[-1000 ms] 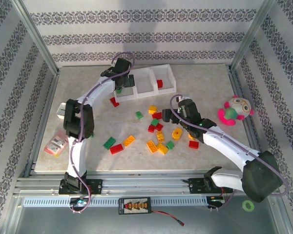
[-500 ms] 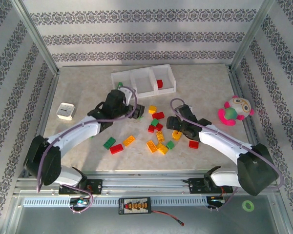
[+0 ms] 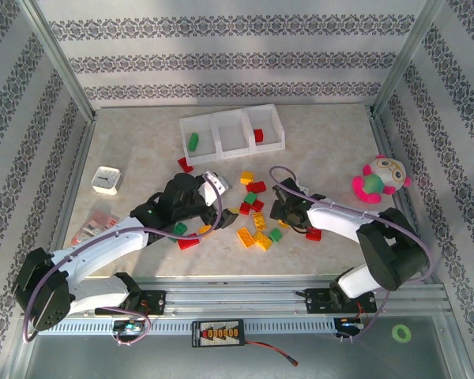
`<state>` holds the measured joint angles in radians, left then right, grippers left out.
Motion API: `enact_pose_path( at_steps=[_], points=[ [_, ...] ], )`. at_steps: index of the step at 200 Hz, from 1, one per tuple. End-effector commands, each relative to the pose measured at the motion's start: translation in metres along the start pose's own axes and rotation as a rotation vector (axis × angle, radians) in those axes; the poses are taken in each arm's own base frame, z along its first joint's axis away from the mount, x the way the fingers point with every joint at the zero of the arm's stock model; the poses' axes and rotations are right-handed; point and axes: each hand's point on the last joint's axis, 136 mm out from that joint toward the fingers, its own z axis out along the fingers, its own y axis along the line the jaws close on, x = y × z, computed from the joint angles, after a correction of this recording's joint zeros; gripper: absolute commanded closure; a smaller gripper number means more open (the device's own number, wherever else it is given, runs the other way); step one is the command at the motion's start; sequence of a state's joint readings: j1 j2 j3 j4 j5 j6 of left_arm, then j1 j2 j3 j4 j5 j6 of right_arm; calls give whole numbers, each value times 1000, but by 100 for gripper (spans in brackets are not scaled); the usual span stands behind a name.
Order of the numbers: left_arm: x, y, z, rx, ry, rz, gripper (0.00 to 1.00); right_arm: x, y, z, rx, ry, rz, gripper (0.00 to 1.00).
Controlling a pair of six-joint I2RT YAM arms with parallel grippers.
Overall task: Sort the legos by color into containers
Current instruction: Pick up the lego from the center of the table, then place the lego in the container.
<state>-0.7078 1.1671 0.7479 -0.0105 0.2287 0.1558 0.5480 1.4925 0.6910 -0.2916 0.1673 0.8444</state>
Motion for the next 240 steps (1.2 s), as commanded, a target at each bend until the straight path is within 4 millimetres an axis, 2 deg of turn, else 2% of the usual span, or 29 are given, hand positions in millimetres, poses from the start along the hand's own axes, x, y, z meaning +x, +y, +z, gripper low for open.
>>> enact_pose_path(
  at_steps=[1, 33, 54, 67, 85, 111, 156, 172, 201, 240],
  points=[
    [-3, -7, -4, 22, -25, 49, 1, 3, 3, 3, -9, 3, 22, 44],
    [-4, -7, -7, 17, -32, 50, 1, -3, 7, -5, -11, -21, 3, 60],
    [-4, -6, -11, 7, -44, 40, 1, -12, 18, -16, -39, -54, -30, 62],
    [-2, -3, -14, -12, -50, 26, 1, -23, 31, -26, -78, -86, -57, 62],
    [4, 4, -16, -60, -48, -5, 1, -42, 58, -40, -146, -148, -114, 62],
    [14, 18, -23, -153, -54, -66, 1, -81, 107, -64, -246, -264, -200, 62],
    [27, 41, -40, -311, -55, -179, 1, -147, 191, -75, -366, -403, -272, 62],
    [33, 46, -45, -346, -50, -212, 1, -171, 213, -68, -372, -444, -274, 62],
    [40, 53, -52, -400, -54, -273, 1, -204, 240, -37, -393, -439, -229, 62],
    [50, 63, -59, -470, -52, -351, 1, -229, 255, 8, -387, -412, -175, 62]
  ],
)
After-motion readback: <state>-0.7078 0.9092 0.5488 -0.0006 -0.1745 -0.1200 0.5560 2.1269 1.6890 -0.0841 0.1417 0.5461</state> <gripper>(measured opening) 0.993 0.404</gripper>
